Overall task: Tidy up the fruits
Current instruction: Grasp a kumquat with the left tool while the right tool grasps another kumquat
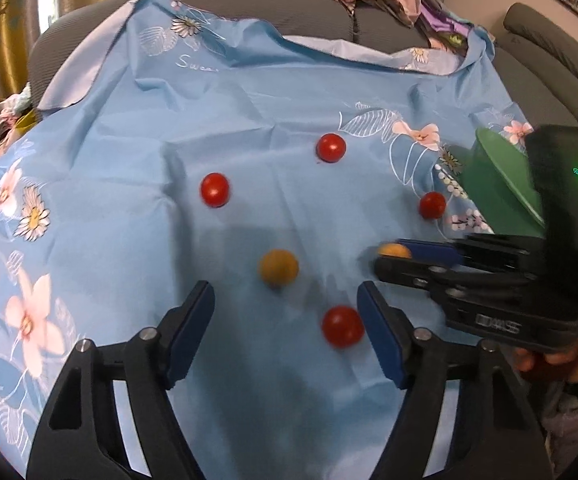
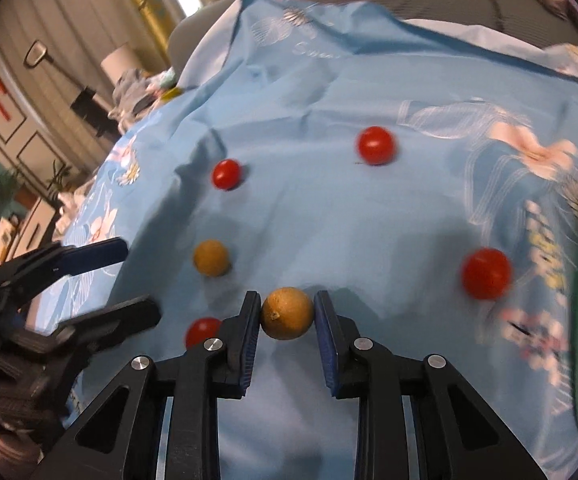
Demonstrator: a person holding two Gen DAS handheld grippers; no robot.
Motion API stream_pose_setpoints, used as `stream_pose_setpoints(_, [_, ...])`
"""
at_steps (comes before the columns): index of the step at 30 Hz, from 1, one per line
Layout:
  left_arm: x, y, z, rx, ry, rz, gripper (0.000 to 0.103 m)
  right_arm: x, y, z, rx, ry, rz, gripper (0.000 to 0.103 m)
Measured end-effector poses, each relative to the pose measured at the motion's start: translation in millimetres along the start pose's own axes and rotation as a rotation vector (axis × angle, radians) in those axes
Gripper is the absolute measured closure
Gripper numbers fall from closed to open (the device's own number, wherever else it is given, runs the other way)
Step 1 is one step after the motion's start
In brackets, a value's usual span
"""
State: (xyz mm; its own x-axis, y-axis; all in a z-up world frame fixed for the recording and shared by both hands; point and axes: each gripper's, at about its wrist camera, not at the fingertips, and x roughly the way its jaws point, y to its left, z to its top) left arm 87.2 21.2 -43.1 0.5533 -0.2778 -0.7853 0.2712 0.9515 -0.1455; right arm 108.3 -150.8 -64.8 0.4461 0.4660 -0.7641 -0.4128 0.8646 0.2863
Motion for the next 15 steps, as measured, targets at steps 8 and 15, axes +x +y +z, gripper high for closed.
stream_pose_setpoints(8, [40.6,-3.1,12.6,0.004,0.071,0.051,0.052,-26.1,-25.2,-10.1,0.069,-0.06,0.014,0.074])
stream_pose_setpoints(15, [53.0,-0.9,15.0,0.014,0.092,0.097,0.071,-32.2,-28.7,-10.9,0.083,-0.084,0.038,0.074])
